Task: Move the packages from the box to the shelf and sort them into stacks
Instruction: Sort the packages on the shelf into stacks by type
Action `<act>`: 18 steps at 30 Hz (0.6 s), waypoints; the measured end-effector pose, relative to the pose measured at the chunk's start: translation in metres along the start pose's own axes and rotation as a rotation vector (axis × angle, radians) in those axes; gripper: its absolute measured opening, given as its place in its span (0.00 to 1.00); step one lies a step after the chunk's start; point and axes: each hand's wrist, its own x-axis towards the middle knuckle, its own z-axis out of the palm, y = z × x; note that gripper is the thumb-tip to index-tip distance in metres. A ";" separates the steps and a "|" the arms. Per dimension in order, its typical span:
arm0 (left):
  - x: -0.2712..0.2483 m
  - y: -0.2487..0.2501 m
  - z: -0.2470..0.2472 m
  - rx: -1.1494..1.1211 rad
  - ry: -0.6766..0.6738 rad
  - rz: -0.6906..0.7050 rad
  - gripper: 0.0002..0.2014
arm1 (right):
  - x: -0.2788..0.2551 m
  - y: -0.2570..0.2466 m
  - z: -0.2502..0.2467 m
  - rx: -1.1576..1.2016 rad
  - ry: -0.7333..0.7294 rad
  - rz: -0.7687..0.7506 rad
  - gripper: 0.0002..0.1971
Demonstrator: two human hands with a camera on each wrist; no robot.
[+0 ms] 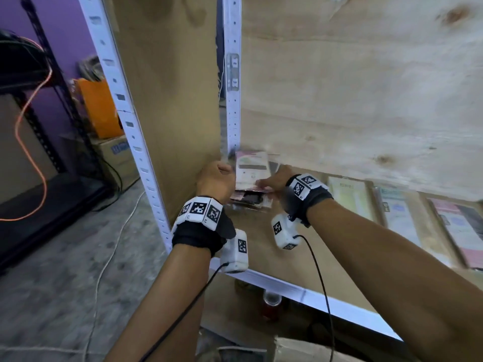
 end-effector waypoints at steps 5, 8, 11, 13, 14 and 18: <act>-0.001 -0.008 -0.008 0.040 -0.013 -0.019 0.09 | -0.016 0.020 -0.015 0.220 -0.076 0.049 0.12; -0.004 -0.006 0.000 -0.118 -0.091 -0.059 0.03 | -0.042 0.031 -0.034 0.375 -0.083 -0.087 0.06; -0.019 0.005 0.013 -0.531 -0.280 -0.167 0.04 | -0.072 0.034 -0.060 0.396 -0.020 -0.213 0.11; -0.027 0.014 0.021 -0.696 -0.406 -0.186 0.17 | -0.094 0.039 -0.074 0.302 0.025 -0.347 0.10; -0.032 0.020 0.024 -0.765 -0.453 -0.188 0.25 | -0.106 0.042 -0.081 0.234 0.052 -0.413 0.10; -0.045 0.039 0.035 -0.967 -0.507 -0.233 0.34 | -0.144 0.063 -0.090 -0.200 0.127 -0.693 0.17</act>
